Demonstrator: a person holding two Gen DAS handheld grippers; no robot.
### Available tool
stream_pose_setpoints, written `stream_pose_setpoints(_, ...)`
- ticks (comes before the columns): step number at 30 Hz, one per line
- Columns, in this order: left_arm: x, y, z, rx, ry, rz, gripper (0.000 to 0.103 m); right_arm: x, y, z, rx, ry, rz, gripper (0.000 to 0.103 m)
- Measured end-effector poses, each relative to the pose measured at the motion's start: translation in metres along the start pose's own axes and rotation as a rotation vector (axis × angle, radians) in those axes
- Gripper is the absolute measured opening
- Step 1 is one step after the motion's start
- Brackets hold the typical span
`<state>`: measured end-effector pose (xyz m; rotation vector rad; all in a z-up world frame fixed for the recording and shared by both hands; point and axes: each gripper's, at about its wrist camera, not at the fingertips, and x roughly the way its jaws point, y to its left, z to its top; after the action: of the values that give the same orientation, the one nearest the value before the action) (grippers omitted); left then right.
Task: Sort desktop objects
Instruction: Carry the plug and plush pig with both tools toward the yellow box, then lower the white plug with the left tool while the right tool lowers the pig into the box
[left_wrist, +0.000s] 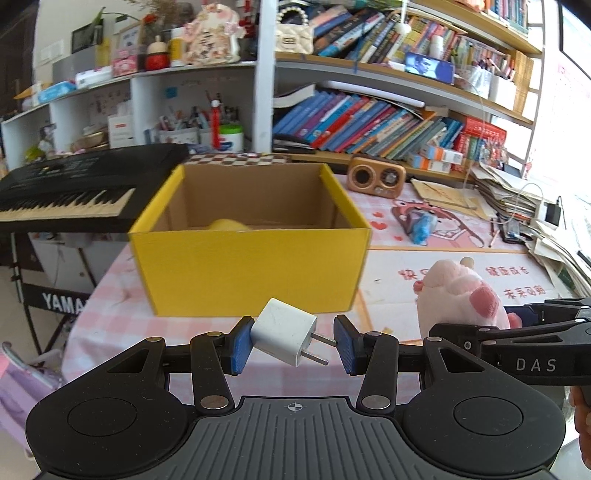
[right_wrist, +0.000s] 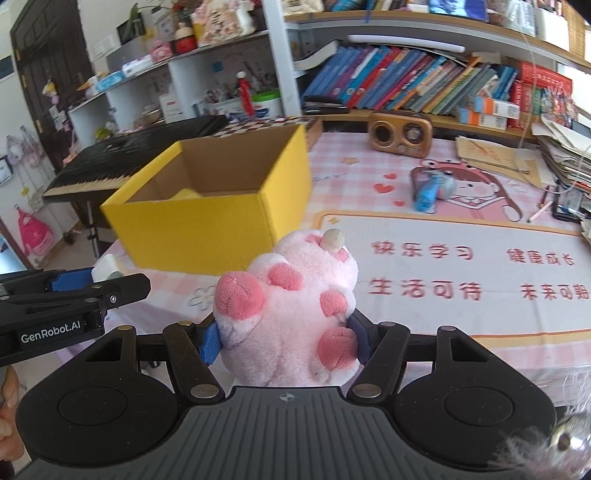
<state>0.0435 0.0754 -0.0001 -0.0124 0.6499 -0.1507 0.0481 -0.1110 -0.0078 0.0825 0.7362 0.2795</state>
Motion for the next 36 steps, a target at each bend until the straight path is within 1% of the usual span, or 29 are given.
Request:
stream_pose_setpoints(8,-0.016,0.025,-0.008,-0.029,-0.011,0.036,0.045,0.001,0.031,-0.002,-0.045,0.006,0.036,0.063)
stream_pose_setpoints(17,-0.021,0.039,-0.007,-0.053,-0.022,0.052,0.045,0.005,0.049,0.006,-0.108,0.004,0.066,0.063)
stream_pose_setpoints(24,-0.017,0.044,0.007,-0.053,-0.053,0.052,0.045,0.005,0.054,0.031,-0.145,-0.045,0.082,0.063)
stream_pose_setpoints(36,0.005,0.046,0.052,-0.042,-0.109,0.093,0.045,0.026,0.044,0.093,-0.175,-0.130,0.126,0.063)
